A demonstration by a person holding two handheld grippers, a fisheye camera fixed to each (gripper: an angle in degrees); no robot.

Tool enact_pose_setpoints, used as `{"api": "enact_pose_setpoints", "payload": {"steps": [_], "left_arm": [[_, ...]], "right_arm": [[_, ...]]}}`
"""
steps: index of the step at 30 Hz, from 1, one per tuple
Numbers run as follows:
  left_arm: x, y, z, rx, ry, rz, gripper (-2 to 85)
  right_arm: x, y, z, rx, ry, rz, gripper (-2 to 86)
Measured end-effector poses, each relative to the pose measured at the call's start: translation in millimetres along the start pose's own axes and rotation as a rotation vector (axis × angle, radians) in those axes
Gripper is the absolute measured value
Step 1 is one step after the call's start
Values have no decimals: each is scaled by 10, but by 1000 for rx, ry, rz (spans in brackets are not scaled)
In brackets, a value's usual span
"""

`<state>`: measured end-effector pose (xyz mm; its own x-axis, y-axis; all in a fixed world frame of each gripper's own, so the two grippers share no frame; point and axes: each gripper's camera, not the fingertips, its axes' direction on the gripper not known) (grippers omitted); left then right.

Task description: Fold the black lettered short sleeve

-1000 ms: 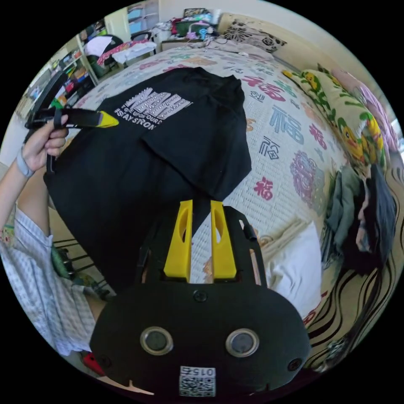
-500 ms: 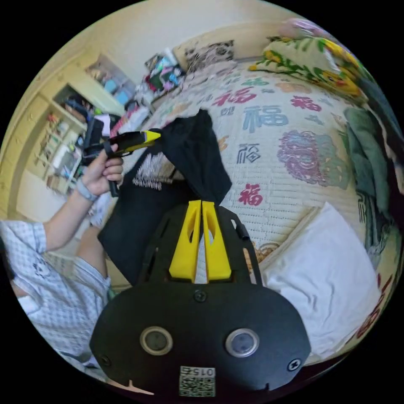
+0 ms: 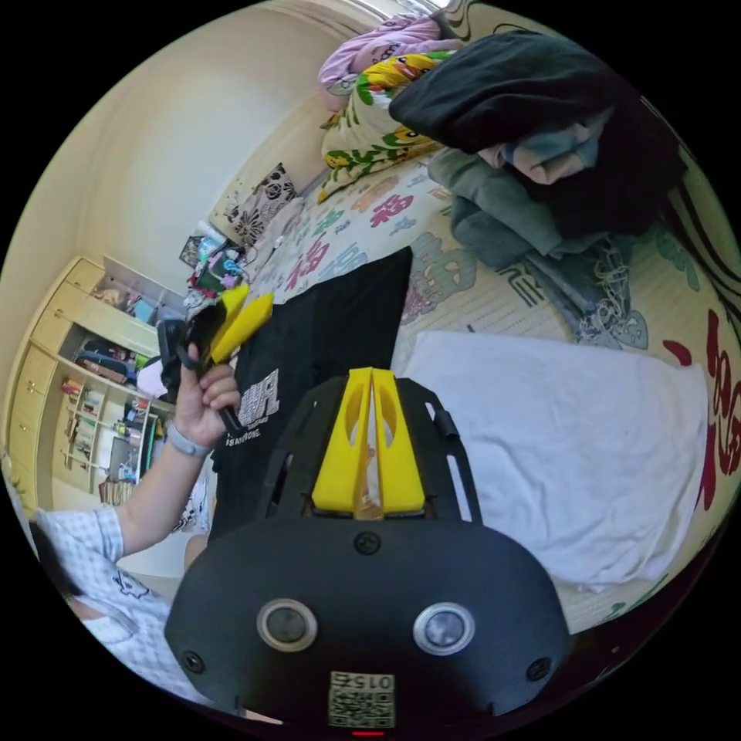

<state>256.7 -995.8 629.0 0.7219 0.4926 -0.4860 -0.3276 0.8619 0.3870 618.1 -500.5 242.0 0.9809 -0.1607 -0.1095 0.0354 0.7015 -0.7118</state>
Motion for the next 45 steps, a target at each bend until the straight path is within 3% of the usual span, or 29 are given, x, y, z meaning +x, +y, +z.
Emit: {"api": "enact_pose_setpoints", "payload": {"steps": [4,9,14,19,24,28,35,37,42,45], "left_arm": [[63,843,-943,-26,-110,-10,91],[252,2190,-2831,46,-615,-144,91],[351,2949,-3955,80,-891,-293,97],[348,3248,-4316,88,-901,-333,104],[329,3325,-4514,123,-801,-343,111],[342,3293,-4611,117,-803,-330,98],[360,3346,-4917,151,-779,-349,14],[424,3422,-5058,180,-765,-368,8],[608,3523,-5465,233,-702,-353,1],[684,3516,-5646,223,-707,-350,0]], "right_arm": [[-254,254,131,-11,-73,-87,-3],[-1163,649,844,-196,-151,-352,13],[-2220,1026,1951,-404,-260,-556,58],[-3202,1366,3076,-550,-259,-700,83],[-3850,1660,4223,-656,75,-912,68],[-3835,1682,4667,-701,194,-911,6],[-2588,1417,4282,-385,-250,-140,-2],[-2323,1491,4252,-351,-264,-74,2],[-2756,1645,4403,-386,-109,-427,93],[-3045,1641,4633,-393,-104,-510,109]]}}
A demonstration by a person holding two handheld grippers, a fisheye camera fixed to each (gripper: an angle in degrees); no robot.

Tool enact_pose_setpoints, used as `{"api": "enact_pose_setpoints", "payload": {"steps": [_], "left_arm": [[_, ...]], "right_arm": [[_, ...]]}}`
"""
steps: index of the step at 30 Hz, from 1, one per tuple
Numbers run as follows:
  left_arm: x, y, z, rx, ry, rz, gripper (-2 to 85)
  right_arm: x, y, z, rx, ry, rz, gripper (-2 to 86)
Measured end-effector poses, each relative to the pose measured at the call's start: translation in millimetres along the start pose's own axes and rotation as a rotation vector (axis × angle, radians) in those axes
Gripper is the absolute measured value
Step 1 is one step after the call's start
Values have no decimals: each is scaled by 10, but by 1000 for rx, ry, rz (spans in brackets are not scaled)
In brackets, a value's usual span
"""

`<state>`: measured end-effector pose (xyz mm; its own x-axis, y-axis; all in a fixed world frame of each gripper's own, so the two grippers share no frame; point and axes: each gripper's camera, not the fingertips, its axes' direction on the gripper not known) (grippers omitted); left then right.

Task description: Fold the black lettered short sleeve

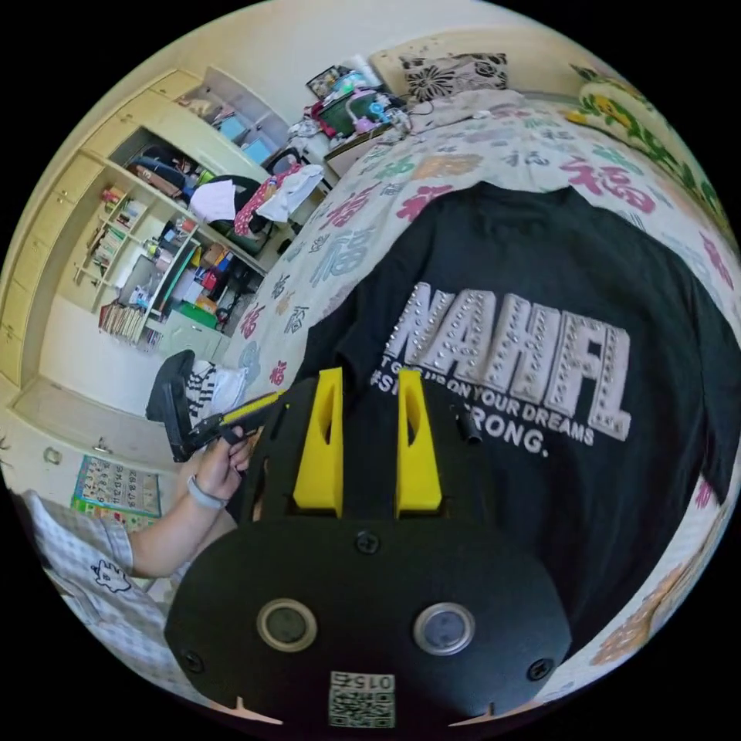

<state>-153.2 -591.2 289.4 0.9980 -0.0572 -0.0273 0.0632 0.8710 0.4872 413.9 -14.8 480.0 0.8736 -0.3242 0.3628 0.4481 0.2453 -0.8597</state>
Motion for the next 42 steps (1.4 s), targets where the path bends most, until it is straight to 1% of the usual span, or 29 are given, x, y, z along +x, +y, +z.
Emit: {"api": "enact_pose_setpoints", "payload": {"steps": [2,4,5,6,8,10,13,16,18,22,25,26,27,29,32,34,36,37,38,40,42], "left_arm": [[-37,-22,-109,-1,3,-2,0],[-76,-43,-218,-1,6,-2,-1],[-106,-58,-293,0,11,-3,-1],[-144,-76,-372,3,20,-7,-1],[-216,-110,-497,10,40,-16,-1],[-300,-146,-630,20,58,-27,-1],[-505,-200,-892,71,121,-85,-1],[-789,-297,-1214,192,224,-184,0],[-1060,-405,-1492,334,295,-287,0],[-1446,-578,-1757,490,324,-433,1],[-1717,-656,-1803,571,289,-568,5],[-1798,-679,-1781,566,242,-614,8],[-1854,-703,-1741,523,169,-647,14],[-1906,-684,-1669,462,108,-687,27],[-1878,-533,-1671,455,60,-679,46],[-1798,-458,-1709,427,52,-640,57],[-1595,-385,-1745,334,100,-544,60],[-1522,-372,-1749,301,117,-510,60],[-1355,-347,-1752,229,134,-445,61],[-1071,-323,-1757,131,133,-333,62],[-700,-306,-1682,-46,104,-181,69]], "right_arm": [[-78,-113,144,-28,-25,-21,98],[-186,-189,310,-78,-20,-52,37],[-250,-219,421,-105,18,-68,6],[-293,-234,514,-119,50,-72,0],[-336,-248,584,-125,36,-76,-3],[-361,-238,571,-91,4,-61,-5],[-379,-237,420,38,-80,-12,-5],[-562,-450,315,134,-143,-29,-5],[-896,-762,363,159,-141,-102,-5],[-1505,-1251,692,162,-98,-194,-4],[-1930,-1540,1214,104,-49,-234,0],[-2025,-1605,1483,41,-28,-224,3],[-2095,-1620,1746,-48,-4,-225,8],[-2220,-1526,2012,-147,53,-260,16],[-2434,-1217,2053,-137,98,-401,49],[-2474,-1039,1949,-170,17,-435,62],[-2407,-685,1626,-193,-145,-476,55],[-2364,-577,1523,-195,-168,-485,52],[-2238,-344,1294,-190,-203,-494,33],[-1959,46,911,-175,-214,-489,15],[-1478,648,350,-152,-153,-430,9]]}}
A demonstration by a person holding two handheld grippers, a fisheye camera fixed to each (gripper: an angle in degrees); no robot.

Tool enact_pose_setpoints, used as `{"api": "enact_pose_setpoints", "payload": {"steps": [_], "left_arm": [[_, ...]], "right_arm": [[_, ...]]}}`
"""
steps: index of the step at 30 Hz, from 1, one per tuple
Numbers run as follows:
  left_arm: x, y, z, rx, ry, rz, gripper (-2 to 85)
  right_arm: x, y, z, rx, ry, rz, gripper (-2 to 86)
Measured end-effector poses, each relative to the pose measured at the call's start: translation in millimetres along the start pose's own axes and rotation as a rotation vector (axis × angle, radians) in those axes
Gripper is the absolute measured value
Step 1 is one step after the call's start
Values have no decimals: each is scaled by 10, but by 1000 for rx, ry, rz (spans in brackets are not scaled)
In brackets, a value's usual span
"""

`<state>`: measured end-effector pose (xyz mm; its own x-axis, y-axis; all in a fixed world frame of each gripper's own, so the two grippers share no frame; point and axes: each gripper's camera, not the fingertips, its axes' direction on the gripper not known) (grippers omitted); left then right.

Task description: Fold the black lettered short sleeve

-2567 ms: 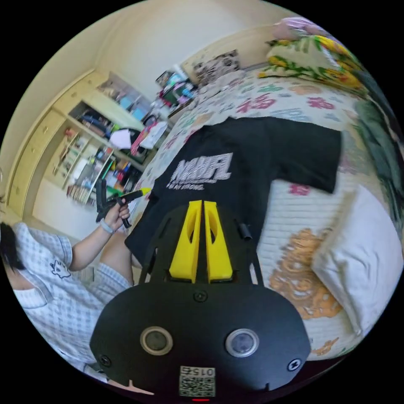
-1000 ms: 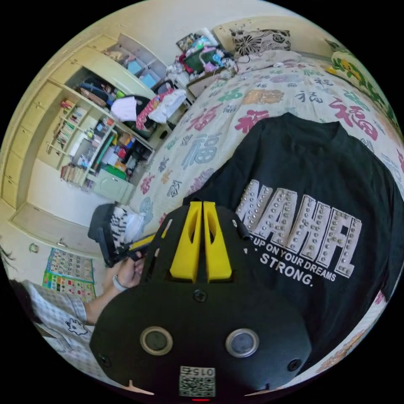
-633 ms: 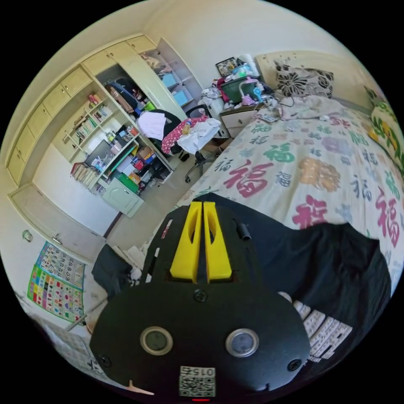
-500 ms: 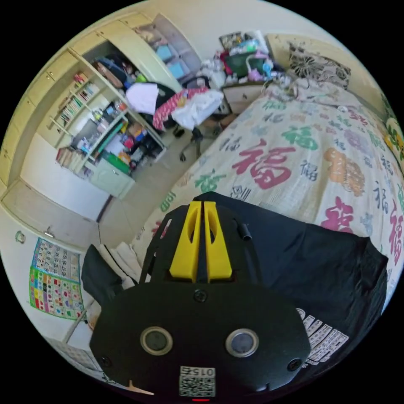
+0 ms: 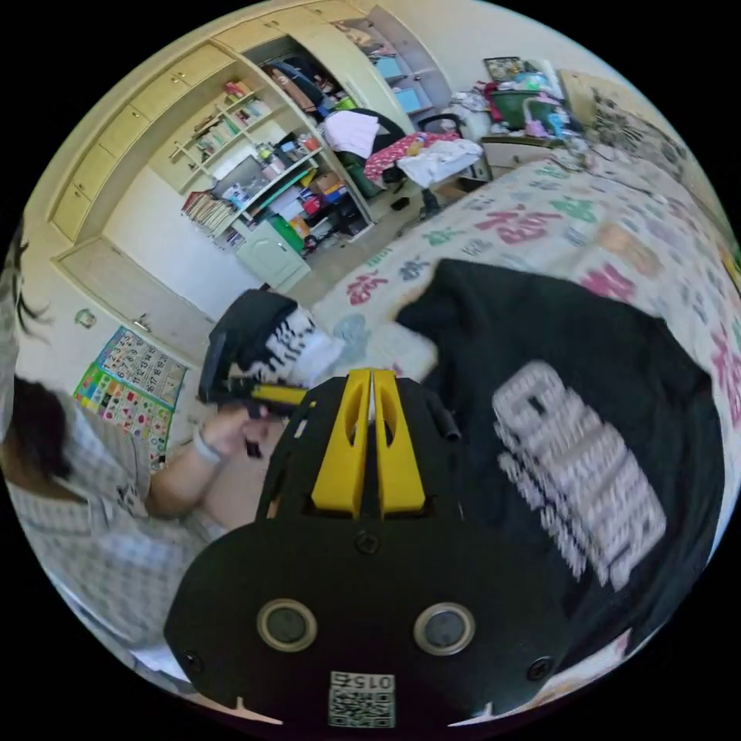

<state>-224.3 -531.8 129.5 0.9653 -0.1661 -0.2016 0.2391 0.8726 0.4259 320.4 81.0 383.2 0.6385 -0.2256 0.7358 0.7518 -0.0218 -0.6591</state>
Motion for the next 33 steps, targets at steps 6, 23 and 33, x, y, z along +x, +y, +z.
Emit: {"api": "enact_pose_setpoints", "payload": {"steps": [6,23,33], "left_arm": [[652,399,431,-368,-166,214,86],[1121,1127,2286,-756,-461,215,99],[1390,1449,2701,-720,-425,300,17]], "right_arm": [[134,2166,-1115,-36,338,448,43],[534,4258,-1410,-335,181,950,104],[-123,4552,-2021,-237,177,838,-2]]}}
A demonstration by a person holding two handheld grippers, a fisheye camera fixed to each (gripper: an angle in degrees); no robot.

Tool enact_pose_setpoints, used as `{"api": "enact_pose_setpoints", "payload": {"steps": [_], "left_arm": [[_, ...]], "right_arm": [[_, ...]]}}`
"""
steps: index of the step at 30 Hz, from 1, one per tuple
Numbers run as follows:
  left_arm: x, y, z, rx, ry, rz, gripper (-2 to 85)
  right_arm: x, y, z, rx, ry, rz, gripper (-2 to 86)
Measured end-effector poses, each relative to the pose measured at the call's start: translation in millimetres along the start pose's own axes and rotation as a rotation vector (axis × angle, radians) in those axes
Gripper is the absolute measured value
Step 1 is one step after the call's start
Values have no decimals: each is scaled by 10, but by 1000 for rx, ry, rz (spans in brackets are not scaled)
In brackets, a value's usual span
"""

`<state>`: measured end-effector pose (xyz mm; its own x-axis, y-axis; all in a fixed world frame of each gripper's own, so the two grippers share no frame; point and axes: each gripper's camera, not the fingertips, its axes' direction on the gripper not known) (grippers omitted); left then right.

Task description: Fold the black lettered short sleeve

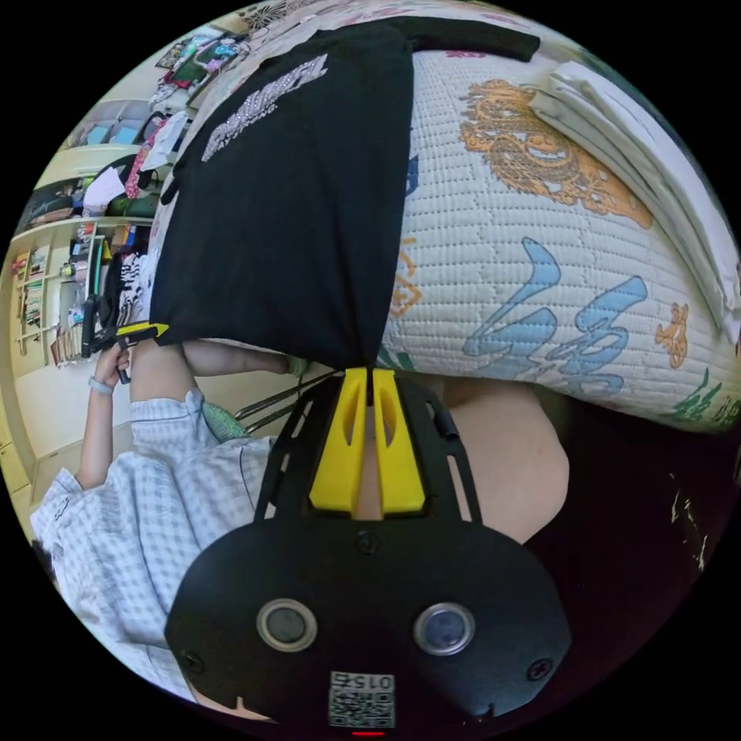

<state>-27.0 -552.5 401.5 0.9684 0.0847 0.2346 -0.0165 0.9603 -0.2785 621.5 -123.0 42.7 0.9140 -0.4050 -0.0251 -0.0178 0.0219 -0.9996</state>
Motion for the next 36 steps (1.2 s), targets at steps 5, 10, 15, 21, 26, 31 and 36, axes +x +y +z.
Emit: {"api": "enact_pose_setpoints", "payload": {"steps": [5,10,15,21,26,31,36], "left_arm": [[181,85,54,46,-6,39,8],[346,124,257,23,0,62,5],[434,-49,762,7,8,6,17],[552,-202,1179,7,-17,-15,12],[794,-383,1194,124,-135,-22,4],[1313,-754,1397,239,-215,71,-1],[1772,-1326,2190,212,-169,127,1]], "right_arm": [[-85,388,-334,44,-26,-34,-7],[-366,687,-482,-32,92,-125,-7],[-441,897,-620,-23,89,-92,-4],[-542,1176,-834,-48,246,-57,-4],[-872,1381,-1285,123,344,-79,-5],[-1522,1345,-1494,278,384,-199,-6],[-1996,1049,-1265,277,338,-199,-5]]}}
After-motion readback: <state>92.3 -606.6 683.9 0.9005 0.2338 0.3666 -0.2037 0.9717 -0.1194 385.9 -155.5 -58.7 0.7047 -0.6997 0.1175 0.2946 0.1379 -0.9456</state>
